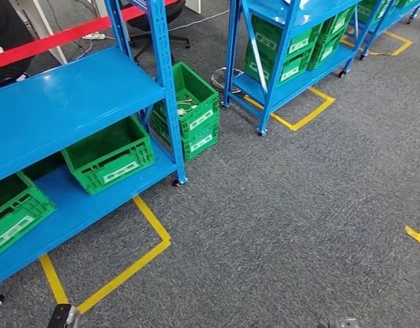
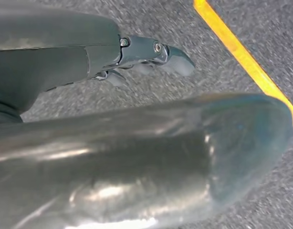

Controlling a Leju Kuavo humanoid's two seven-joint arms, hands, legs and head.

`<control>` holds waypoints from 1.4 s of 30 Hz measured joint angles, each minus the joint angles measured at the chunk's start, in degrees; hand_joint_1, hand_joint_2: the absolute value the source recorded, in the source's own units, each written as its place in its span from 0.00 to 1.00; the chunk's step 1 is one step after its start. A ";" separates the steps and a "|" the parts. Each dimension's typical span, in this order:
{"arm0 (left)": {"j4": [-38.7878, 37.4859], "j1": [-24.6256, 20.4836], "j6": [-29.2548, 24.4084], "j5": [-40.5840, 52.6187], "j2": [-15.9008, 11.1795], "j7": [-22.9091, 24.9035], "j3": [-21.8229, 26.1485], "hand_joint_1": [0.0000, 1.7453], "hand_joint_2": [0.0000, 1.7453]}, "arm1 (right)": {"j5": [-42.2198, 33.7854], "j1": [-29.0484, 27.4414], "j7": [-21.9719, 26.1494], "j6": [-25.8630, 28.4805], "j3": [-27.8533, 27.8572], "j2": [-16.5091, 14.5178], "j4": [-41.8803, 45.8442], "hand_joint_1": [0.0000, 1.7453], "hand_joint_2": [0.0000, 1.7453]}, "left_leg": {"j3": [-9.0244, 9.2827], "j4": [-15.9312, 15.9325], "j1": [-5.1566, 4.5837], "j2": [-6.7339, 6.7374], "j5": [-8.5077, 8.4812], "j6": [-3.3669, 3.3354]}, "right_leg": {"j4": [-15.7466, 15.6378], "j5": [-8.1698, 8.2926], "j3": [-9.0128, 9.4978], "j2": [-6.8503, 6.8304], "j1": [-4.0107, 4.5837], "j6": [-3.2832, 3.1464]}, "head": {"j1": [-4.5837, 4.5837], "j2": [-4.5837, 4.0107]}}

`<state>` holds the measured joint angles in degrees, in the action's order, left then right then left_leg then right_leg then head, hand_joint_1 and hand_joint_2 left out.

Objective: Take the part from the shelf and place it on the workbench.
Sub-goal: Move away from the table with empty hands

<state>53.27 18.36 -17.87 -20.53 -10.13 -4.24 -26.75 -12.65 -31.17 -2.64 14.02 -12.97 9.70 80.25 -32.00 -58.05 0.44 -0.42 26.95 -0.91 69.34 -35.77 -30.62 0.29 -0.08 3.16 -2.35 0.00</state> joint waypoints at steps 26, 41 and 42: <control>0.00 -1.12 -0.35 -2.46 -0.84 -1.01 -2.54 0.00 0.00 | -3.81 1.10 0.98 2.77 -5.48 3.18 -0.43 0.00 0.00 | 0.37 0.26 -0.57 3.15 1.03 1.34 | -9.41 9.01 -3.38 -5.75 0.17 -1.06 | 0.11 0.00; -0.02 -1.03 -0.44 -2.57 -0.87 -1.01 -2.81 0.00 0.00 | -3.83 1.33 0.95 2.79 -6.25 3.91 -0.62 0.00 0.00 | -0.03 0.75 0.54 -6.49 -0.42 2.47 | -10.00 7.15 -0.73 3.17 -0.77 -0.94 | -0.16 0.00; -0.02 -0.93 -0.45 -2.57 -0.87 -1.01 -2.88 0.00 0.00 | -3.83 1.39 0.96 2.79 -6.27 3.93 -0.62 0.00 0.00 | -0.20 0.63 0.57 -6.07 -0.33 2.79 | -10.15 7.31 -0.58 2.57 -0.75 -1.39 | -0.13 0.00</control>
<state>53.24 17.43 -18.32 -23.10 -11.00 -5.25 -29.63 -16.48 -29.78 -1.68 16.81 -19.25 13.63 79.64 -32.20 -57.42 1.01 -6.48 26.62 1.87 59.19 -28.46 -31.20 2.86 -0.82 1.77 -2.48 0.00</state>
